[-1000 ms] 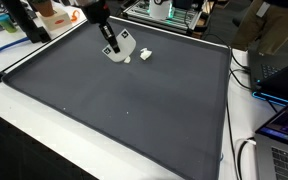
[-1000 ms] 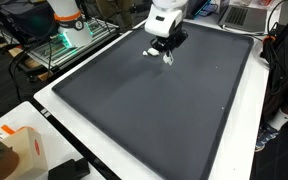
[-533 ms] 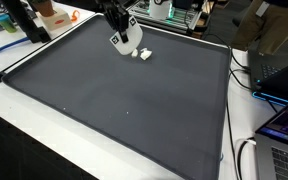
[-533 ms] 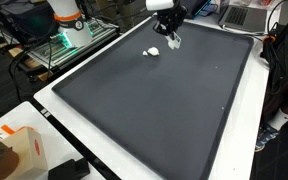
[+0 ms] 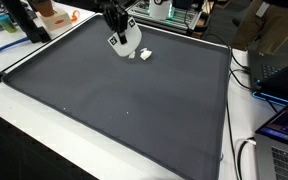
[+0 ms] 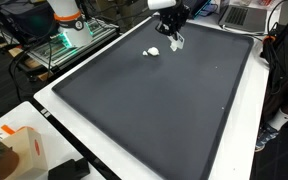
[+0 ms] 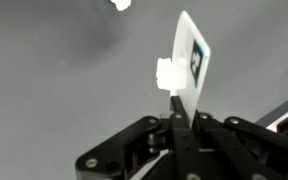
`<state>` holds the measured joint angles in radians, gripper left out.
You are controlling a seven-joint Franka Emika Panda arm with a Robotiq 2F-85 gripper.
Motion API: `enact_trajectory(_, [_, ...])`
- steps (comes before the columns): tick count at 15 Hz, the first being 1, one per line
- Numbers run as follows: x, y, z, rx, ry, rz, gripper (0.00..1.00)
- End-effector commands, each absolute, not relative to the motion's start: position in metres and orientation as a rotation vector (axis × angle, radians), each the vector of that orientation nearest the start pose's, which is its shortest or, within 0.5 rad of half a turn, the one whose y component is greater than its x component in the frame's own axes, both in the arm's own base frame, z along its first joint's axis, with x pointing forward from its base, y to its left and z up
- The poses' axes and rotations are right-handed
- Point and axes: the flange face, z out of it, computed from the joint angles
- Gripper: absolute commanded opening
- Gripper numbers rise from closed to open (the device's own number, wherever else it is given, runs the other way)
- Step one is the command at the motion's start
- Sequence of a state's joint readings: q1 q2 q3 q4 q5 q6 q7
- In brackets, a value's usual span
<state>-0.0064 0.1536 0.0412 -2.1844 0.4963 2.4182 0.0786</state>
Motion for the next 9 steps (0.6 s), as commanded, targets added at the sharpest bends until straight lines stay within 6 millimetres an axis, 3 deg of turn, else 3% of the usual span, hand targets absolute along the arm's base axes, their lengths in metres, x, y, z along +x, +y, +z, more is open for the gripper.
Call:
enact_trajectory(1, [0.553, 0.046, 0.315, -2.690, 0.543, -0.115, 0.01])
enact_trajectory(6, [0.557, 0.080, 0.279, -2.762, 0.450, -0.244, 0.01])
enact_trajectory(9, [0.558, 0.085, 0.252, -2.844, 0.394, -0.354, 0.01])
